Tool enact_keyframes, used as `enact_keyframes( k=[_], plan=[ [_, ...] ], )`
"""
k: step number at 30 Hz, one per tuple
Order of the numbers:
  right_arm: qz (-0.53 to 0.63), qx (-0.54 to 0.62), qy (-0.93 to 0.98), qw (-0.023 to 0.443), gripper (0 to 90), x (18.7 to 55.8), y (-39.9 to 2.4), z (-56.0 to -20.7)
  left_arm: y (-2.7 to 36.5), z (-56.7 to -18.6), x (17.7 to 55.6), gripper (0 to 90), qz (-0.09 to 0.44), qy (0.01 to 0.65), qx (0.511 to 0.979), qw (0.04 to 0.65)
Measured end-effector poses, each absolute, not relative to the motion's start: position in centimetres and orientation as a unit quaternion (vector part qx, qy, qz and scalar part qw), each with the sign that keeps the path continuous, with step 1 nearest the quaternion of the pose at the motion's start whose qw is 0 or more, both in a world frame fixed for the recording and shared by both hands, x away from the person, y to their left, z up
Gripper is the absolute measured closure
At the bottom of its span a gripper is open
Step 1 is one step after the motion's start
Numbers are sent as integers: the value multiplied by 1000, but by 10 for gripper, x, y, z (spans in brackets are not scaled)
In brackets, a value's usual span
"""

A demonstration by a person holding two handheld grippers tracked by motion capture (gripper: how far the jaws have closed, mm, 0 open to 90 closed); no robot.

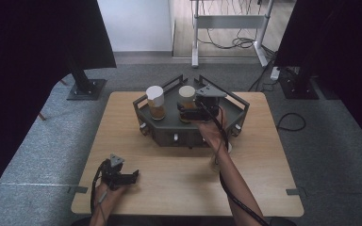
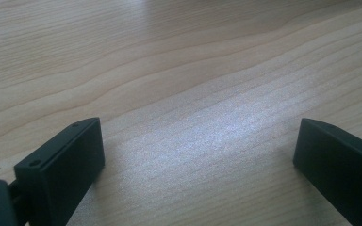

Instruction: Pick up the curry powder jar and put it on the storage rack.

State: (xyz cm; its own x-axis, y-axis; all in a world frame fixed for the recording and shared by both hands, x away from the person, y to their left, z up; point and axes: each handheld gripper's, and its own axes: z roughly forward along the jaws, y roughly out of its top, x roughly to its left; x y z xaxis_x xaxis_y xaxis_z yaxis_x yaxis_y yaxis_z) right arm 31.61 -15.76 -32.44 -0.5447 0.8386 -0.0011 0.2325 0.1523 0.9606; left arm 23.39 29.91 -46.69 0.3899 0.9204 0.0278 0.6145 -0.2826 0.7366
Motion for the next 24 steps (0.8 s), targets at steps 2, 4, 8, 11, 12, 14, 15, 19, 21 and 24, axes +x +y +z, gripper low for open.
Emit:
enact_keyframes(
  k=[2,4,8,11,12,14,15,19,21,24],
  plan=[
    [529,379,702,289,24,311,-160,-324,299,-467,234,22,233,501,766,329],
    [532,377,700,291,28,306,-164,-324,299,-467,234,22,233,501,766,328],
    [534,374,700,291,31,297,-169,-324,299,-467,234,22,233,502,766,328],
    [537,370,700,292,33,289,-174,-324,298,-467,234,21,233,502,765,328],
    [537,369,700,292,34,287,-176,-325,298,-467,234,21,233,502,765,328],
    [539,368,699,291,35,282,-179,-325,298,-467,234,21,233,502,765,328],
    [539,368,699,291,37,280,-180,-325,298,-467,234,21,233,502,765,328],
    [539,364,699,296,39,271,-185,-326,298,-467,233,21,233,502,765,328],
    [538,363,699,298,40,267,-188,-327,298,-467,233,21,234,502,765,328],
    [538,365,699,297,42,260,-192,-328,298,-467,233,21,233,502,765,328]
  ],
)
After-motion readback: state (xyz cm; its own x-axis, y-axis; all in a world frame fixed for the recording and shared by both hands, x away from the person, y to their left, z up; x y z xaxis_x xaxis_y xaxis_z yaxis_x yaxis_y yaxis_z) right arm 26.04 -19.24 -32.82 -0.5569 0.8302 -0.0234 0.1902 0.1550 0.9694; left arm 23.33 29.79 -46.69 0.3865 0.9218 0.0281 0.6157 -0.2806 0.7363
